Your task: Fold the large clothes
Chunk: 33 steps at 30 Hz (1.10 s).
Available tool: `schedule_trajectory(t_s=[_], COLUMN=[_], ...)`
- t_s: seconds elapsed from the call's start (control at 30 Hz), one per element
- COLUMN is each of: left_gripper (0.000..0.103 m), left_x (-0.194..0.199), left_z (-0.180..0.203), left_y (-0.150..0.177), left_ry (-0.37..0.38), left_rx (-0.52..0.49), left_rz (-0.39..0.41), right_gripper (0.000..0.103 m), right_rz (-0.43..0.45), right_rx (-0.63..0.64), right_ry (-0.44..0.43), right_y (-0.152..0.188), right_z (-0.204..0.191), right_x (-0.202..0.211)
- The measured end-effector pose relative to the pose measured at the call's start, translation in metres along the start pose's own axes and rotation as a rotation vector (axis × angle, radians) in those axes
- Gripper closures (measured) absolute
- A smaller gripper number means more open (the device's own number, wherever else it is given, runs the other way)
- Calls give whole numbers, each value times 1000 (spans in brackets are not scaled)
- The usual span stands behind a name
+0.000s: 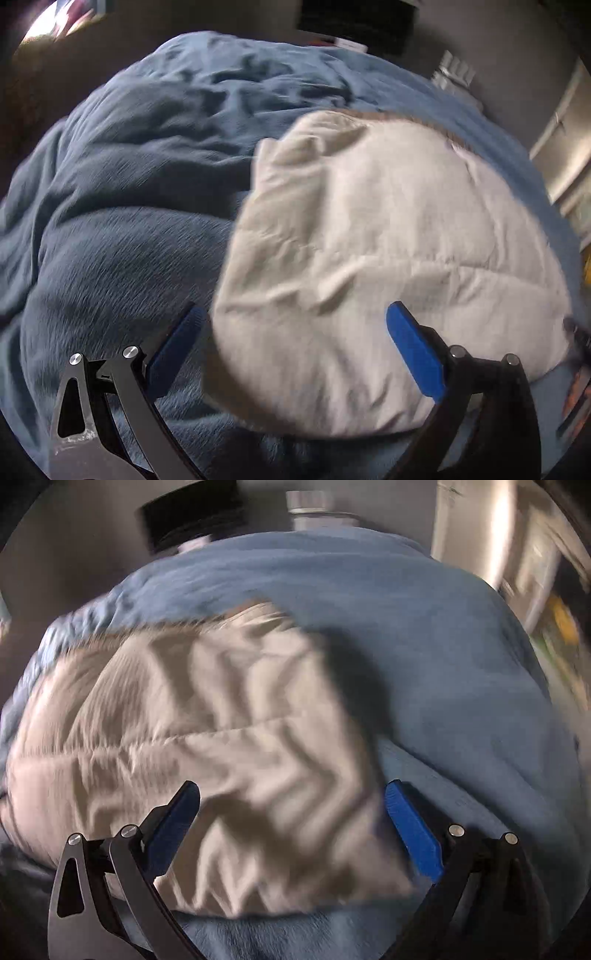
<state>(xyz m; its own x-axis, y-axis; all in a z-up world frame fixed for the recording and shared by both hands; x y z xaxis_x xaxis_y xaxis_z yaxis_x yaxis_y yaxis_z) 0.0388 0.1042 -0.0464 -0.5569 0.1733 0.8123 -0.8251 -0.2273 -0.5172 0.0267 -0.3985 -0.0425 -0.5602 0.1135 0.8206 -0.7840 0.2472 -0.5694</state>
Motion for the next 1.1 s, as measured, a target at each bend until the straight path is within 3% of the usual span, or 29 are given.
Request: schedule_trajectory(t_s=[0.07,0.2,0.37,0.57,0.63,0.77,1.1], left_gripper=[7,7,7,7,7,7,7], left_x=[15,44,67,59,48,33,33], left_z=[2,28,68,96,98,93,91], left_y=[3,11,40,85,98,115,118], left_ry=[20,43,84,78,81,21,-12], left_rx=[4,-78,-194,-268,-268,-266,-278], left_rz=[45,119,141,79,26,-53,-63], right_gripper=[8,8,8,8,8,8,8], right_rz=[44,117,120,99,74,59,21], right_rx=[5,55,116,214,241,311,336], right_ry=[-10,-48,-115,-98,-81,-68,-65], right_y=[2,13,44,86,95,110,119], right_z=[2,-11,-34,-59,-66,-80,-81], right_x=[20,62,92,91,86,84,79])
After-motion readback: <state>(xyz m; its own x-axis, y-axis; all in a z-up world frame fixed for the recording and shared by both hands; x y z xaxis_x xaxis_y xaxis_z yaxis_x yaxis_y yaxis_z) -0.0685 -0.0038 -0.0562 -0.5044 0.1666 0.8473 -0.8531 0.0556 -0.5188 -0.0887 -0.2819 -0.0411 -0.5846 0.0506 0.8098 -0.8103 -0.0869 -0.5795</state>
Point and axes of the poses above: each gripper's, at about its wrist camera, not at the fingertips, and x roughly against the way its jaws point, z to its right, y to its underside, the point moved 4 cm from there along -x, roughly the way its jaws point, and after that the axes turned 8 degrees about y, right-handed, at the moved point
